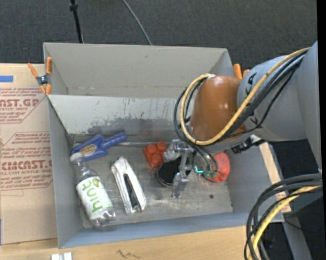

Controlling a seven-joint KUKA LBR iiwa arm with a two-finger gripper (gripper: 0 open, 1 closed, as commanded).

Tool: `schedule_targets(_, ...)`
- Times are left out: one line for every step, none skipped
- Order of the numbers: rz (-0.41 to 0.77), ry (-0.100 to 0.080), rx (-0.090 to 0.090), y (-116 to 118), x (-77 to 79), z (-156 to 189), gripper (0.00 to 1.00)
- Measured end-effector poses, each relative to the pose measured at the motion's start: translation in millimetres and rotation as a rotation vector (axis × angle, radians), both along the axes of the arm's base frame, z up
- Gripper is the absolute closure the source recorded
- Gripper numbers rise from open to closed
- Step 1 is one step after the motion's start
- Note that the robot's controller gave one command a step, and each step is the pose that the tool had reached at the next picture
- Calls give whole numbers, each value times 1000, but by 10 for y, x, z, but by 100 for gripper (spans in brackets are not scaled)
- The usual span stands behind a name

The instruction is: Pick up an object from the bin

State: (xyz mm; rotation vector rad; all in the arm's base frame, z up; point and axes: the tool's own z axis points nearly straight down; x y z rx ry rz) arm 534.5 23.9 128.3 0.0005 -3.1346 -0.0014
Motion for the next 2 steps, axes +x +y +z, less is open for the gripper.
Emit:
schedule_targets(0,-7,0,0,20,38,0)
schedule_targets(-177,-17,10,-105,196,-310,100)
